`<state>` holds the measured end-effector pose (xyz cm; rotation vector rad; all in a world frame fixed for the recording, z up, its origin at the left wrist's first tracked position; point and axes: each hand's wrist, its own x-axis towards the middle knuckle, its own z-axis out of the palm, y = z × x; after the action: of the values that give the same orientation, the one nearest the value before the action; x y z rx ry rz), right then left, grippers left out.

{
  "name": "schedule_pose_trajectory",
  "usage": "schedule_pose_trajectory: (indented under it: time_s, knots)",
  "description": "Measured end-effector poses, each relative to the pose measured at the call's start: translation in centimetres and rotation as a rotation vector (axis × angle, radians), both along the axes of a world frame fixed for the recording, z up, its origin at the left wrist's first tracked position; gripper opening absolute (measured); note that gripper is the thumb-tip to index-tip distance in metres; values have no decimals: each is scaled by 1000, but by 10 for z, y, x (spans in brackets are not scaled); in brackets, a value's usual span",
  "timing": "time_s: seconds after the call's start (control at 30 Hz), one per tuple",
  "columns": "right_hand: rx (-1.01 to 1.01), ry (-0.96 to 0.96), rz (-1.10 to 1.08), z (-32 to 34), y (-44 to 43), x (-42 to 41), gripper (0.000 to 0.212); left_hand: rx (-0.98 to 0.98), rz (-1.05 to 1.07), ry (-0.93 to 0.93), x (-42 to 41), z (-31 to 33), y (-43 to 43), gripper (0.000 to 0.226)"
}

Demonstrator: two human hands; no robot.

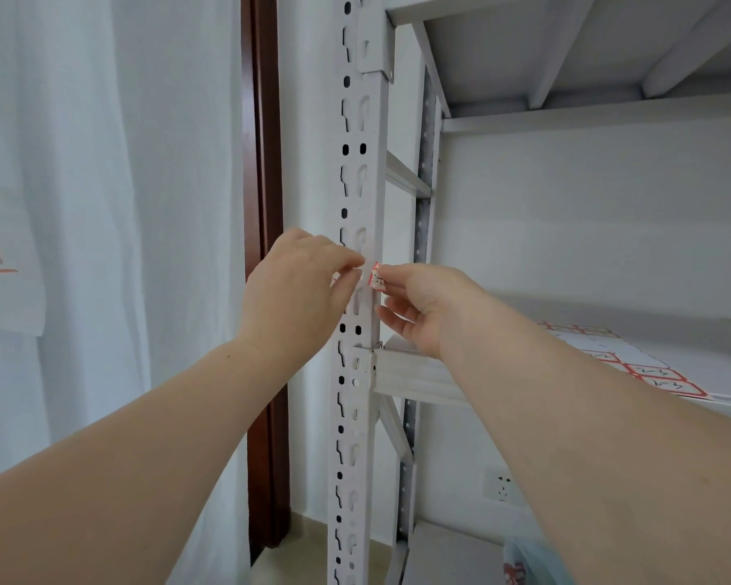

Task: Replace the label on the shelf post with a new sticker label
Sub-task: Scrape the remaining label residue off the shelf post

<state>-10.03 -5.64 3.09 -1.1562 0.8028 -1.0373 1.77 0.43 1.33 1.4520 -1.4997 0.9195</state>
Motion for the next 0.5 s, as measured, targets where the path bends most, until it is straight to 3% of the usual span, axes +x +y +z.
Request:
schedule_pose_trajectory:
  time_s: [0.37,0.5]
  knots:
    - [-22,98,-70,0,9,3,22,17,-22,211,8,0,-4,16]
    - [-37,133,-81,-2,13,3,15,9,1,348,18,-1,-7,12]
